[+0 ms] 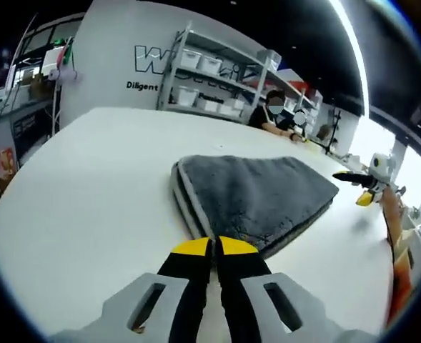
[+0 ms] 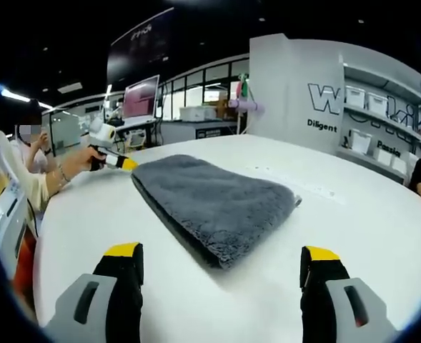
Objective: Fold the towel on the table until its edges align and the towel forms a compact rectangular stack.
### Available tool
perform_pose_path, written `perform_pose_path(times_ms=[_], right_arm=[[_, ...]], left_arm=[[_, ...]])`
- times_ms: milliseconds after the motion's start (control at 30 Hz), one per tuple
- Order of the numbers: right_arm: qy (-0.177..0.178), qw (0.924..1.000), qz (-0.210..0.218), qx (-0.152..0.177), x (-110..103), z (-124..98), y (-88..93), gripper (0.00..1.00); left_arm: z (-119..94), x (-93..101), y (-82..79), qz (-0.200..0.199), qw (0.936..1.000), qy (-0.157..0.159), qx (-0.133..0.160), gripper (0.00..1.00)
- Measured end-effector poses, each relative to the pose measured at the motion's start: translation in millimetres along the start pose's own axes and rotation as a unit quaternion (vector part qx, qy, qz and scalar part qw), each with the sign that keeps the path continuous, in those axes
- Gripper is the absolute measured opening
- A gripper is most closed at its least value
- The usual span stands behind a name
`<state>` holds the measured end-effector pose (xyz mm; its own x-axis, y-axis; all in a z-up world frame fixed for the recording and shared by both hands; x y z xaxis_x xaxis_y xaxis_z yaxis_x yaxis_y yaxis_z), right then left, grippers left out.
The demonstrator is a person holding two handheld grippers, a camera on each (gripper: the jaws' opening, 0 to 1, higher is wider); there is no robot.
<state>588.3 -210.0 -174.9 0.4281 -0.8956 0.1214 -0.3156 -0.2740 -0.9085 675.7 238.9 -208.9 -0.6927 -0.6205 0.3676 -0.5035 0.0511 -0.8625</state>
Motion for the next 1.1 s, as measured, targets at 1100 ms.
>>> perform_pose_path(times_ms=[1100], right_arm=[[0.000,0.9998,-0.011,-0.016,2.8,4.7,5.8,0.91]], left_arm=[[18.7,-12.8,-19.2,-0.003,0.9999,0.017,0.001,0.16]])
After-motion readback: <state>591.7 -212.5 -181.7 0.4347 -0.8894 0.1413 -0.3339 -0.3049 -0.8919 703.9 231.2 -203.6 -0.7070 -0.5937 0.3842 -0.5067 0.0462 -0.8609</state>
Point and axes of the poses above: the point that each gripper's makers call its tool centre point, and the gripper's own axes: z roughly forward along the fingers, x roughly to its right, y roughly out of its underside, the point moved 10 cm from there along -z, roughly backward along the fingers, and after that the axes turned 14 degrees about y, right-handed, at the moved point
